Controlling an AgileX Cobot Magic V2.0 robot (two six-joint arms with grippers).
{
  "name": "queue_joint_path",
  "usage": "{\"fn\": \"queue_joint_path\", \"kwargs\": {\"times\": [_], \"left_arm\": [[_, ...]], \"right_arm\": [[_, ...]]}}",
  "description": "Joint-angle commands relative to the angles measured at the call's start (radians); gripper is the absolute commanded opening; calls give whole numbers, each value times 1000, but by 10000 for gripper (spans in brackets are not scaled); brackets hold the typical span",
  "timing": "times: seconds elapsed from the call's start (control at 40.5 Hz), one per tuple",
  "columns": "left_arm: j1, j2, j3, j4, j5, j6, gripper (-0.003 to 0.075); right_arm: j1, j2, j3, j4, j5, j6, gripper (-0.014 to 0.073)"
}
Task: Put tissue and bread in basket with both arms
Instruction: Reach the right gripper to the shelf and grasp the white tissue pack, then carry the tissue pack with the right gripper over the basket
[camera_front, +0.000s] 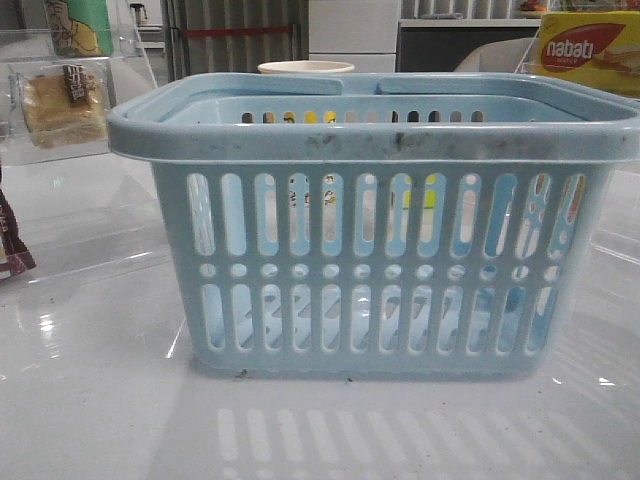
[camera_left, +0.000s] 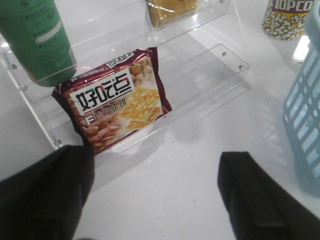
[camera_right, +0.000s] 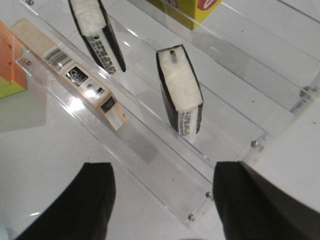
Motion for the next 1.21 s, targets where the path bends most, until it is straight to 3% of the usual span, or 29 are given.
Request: {"fn": "queue_joint_path", "kwargs": {"times": [0.0,0.37,0.642,0.913,1.184], "left_arm": [[-5,2,-35,1,-80,-3,571],[-5,2,-35,1,-82,-3,571],[-5,2,-35,1,-82,-3,571],[-5,2,-35,-1,-83,-3,571],[-5,2,-35,-1,-83,-3,571]], "right_arm": [[-10,27,-84,3,-71,0,530],[-15,187,-162,-58,-116,-1,530],[-26,211,-162,-65,-232,-1,523],[-26,213,-162,-65,-233,-1,232],[-21,179,-164,-36,-210,-1,202]]}}
